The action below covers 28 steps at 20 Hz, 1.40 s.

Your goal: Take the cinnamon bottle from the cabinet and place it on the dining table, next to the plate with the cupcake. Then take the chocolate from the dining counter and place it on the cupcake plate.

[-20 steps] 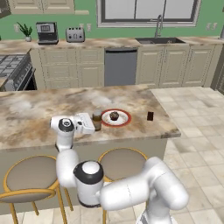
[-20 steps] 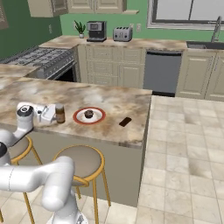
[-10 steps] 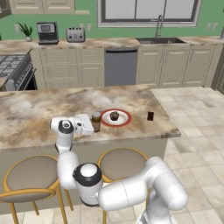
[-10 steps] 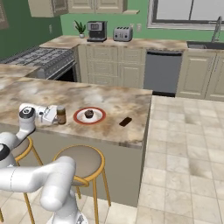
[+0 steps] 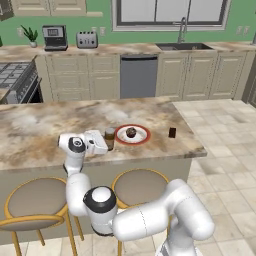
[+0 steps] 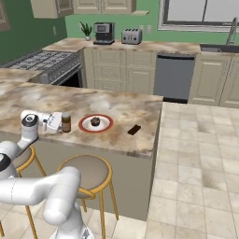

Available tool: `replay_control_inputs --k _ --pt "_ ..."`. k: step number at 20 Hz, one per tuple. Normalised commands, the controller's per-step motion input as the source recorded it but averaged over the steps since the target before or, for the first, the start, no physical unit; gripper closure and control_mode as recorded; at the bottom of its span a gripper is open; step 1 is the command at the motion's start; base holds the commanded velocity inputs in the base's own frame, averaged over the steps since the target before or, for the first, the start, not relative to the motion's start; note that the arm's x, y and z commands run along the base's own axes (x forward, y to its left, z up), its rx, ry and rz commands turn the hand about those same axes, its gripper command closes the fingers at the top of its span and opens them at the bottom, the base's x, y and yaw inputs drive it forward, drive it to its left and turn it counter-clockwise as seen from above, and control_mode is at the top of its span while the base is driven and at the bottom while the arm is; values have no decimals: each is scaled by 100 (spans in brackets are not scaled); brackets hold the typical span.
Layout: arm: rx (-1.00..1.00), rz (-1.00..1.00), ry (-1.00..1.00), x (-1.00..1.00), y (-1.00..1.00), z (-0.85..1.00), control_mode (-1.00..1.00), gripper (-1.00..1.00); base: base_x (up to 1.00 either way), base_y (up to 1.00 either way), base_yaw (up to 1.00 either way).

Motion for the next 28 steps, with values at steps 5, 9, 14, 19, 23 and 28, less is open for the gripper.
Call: replay_control_inputs --k 5,9,14,19,23,28 --pt "-1 -4 0 11 -3 -30 -100 -100 0 0 0" --pt "0 -5 0 3 -7 -21 -100 -100 0 0 0" --pt "0 -6 0 9 -6 -13 -100 -100 0 0 0" --pt "-1 -7 0 16 0 -6 -100 -100 0 0 0" --pt "-3 -6 0 8 7 0 -100 -100 0 0 0" --pt "-6 -5 -2 21 19 0 -100 -100 0 0 0"
